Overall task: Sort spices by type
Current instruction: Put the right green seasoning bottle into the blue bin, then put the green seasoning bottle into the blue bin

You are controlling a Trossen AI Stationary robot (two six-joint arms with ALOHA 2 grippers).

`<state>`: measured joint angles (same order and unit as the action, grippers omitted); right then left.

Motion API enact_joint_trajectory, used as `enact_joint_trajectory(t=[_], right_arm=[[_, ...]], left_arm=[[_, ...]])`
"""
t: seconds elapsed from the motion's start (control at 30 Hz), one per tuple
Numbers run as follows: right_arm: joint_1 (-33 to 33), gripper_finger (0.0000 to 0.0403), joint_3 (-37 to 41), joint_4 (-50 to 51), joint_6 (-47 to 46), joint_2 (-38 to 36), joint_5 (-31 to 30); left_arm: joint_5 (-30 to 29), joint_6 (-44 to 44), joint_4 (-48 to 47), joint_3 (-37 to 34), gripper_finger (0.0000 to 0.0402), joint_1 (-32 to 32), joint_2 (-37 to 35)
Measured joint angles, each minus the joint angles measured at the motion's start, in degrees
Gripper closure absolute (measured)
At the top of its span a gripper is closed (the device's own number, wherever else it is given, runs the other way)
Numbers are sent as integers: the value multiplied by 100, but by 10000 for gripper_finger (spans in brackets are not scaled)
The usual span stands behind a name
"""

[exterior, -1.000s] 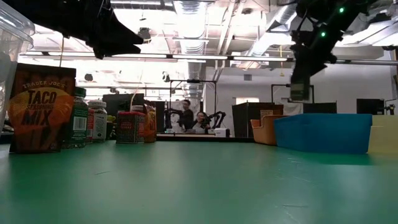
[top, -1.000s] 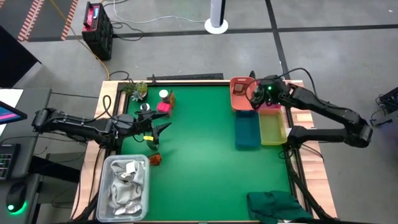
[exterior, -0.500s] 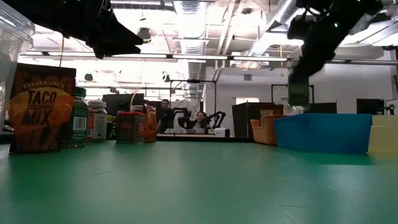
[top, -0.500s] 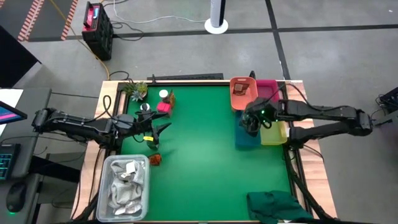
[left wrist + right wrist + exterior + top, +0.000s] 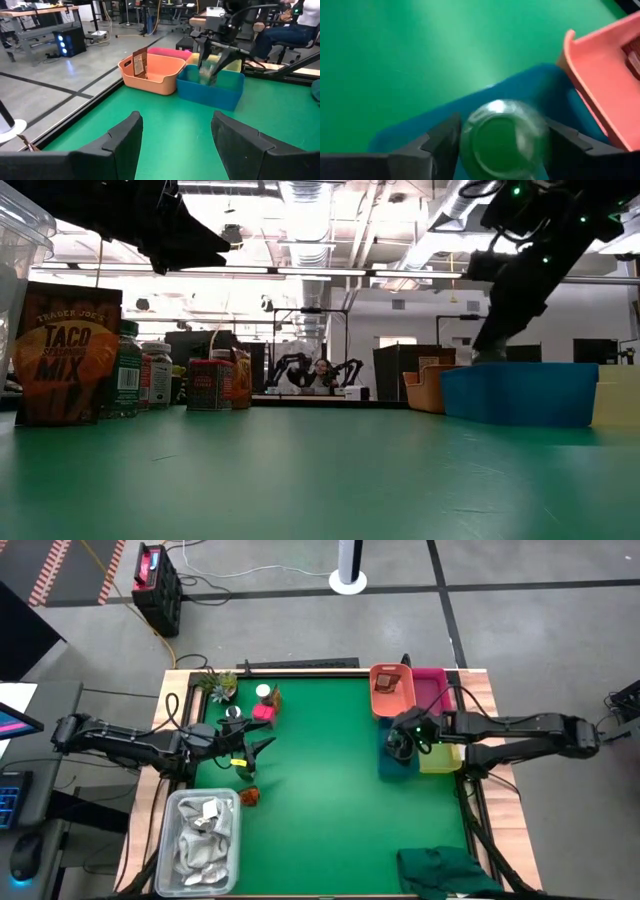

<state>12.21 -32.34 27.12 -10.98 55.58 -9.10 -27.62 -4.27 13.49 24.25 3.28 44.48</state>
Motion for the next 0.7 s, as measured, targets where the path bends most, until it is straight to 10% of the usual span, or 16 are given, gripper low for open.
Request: enact_joint_trajectory(t=[0.7], right_arm=[[0, 131, -994, 490, 229, -9, -178]], left_arm=[[0, 0, -98, 0, 175, 0, 0]])
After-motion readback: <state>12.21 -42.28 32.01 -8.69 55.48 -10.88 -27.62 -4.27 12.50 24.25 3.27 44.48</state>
